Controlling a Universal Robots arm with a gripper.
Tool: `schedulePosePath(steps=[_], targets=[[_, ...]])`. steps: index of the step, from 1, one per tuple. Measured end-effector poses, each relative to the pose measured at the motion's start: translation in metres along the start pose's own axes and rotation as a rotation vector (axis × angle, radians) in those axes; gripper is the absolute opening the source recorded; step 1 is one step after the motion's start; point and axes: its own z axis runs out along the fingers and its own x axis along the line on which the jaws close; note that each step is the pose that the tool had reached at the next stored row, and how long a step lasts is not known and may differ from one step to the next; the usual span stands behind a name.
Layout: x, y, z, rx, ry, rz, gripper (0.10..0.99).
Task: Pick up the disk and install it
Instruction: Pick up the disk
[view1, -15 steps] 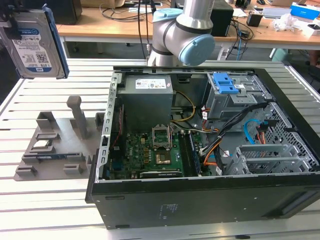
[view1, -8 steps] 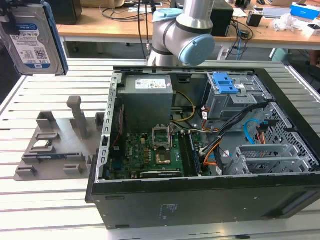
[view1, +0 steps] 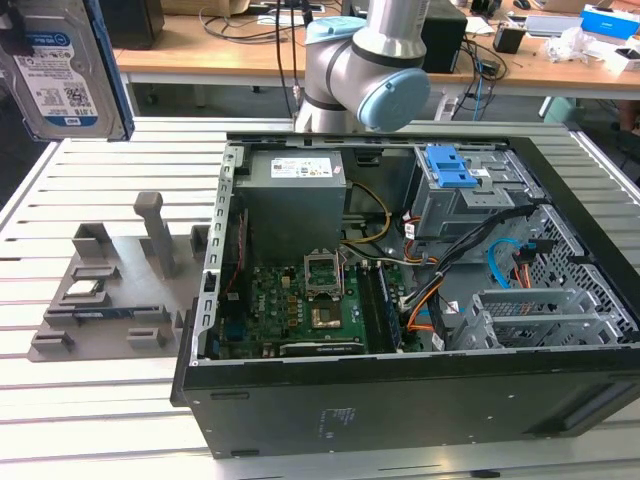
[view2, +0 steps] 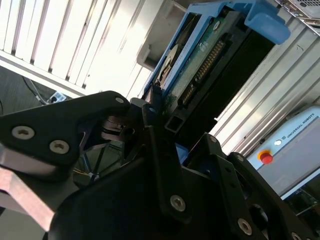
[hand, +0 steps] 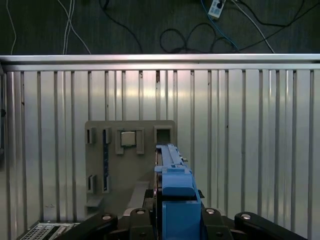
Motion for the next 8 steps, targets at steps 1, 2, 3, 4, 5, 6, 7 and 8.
schedulePosePath(steps=[1, 2, 3, 4, 5, 6, 7, 8], targets=[[0.0000, -0.0002, -0.0030, 0.000, 0.0001, 0.000, 0.365], [0.0000, -0.0003, -0.0047, 0.000, 0.0000, 0.000, 0.365], [0.0001, -0.0004, -0.0062, 0.000, 0.0000, 0.000, 0.365], [0.0001, -0.0005, -0.0092, 0.000, 0.0000, 0.000, 0.365], [0.0001, -0.0006, -0.0110, 0.000, 0.0001, 0.000, 0.365], [0.0001, -0.0007, -0.0128, 0.000, 0.0000, 0.000, 0.365], [0.0001, -0.0008, -0.0158, 0.000, 0.0000, 0.000, 0.365], [0.0001, -0.0009, -0.0175, 0.000, 0.0000, 0.000, 0.365]])
